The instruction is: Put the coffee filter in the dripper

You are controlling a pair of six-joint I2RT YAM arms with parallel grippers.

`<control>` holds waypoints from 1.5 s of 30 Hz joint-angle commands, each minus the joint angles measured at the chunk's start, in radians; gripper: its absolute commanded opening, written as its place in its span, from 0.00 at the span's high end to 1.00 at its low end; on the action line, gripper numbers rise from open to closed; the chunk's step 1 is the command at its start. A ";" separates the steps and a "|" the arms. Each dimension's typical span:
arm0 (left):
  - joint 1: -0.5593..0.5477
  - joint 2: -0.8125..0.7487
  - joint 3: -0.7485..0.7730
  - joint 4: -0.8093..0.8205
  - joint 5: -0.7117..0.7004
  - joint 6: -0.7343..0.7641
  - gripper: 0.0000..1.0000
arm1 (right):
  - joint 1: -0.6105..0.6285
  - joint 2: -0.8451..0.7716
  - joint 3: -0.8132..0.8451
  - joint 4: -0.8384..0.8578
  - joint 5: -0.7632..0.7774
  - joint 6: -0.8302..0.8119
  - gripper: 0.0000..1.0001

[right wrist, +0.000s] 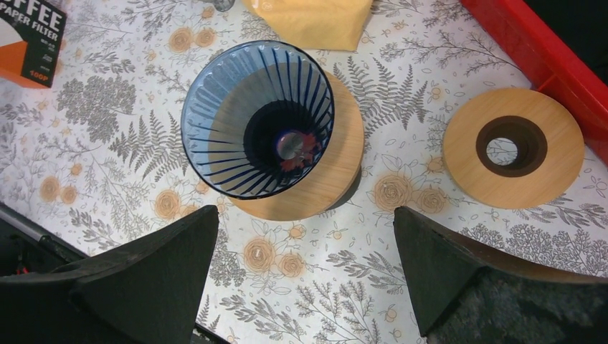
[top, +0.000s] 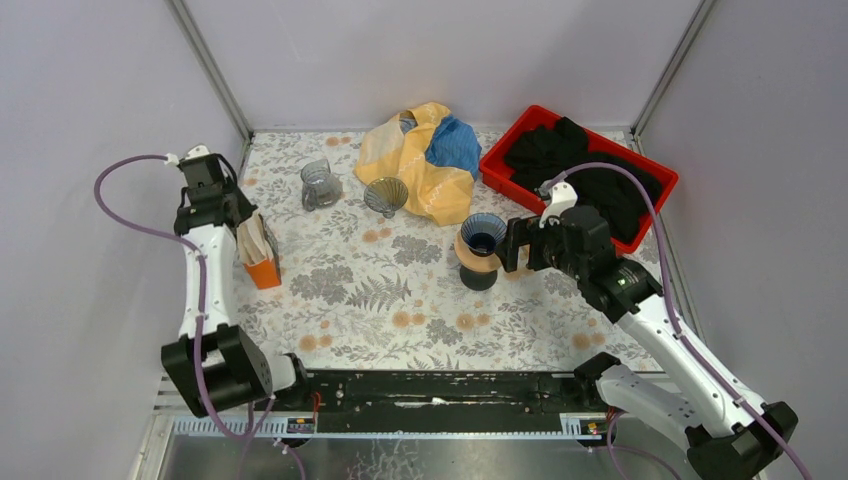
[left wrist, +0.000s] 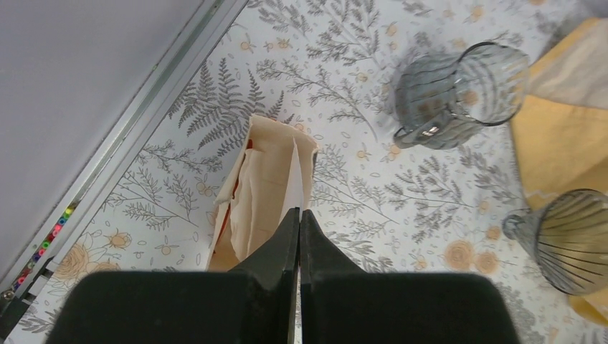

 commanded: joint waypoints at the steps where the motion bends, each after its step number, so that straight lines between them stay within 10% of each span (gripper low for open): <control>1: 0.006 -0.083 0.035 -0.024 0.050 -0.033 1.00 | 0.010 -0.028 0.020 0.032 -0.043 -0.022 0.00; 22: -0.066 -0.318 -0.023 -0.012 0.447 -0.199 1.00 | 0.010 -0.045 0.021 0.129 -0.118 -0.029 0.00; 45: -0.932 -0.178 -0.009 0.160 -0.168 -0.367 1.00 | 0.037 0.071 -0.009 0.405 -0.219 0.014 0.01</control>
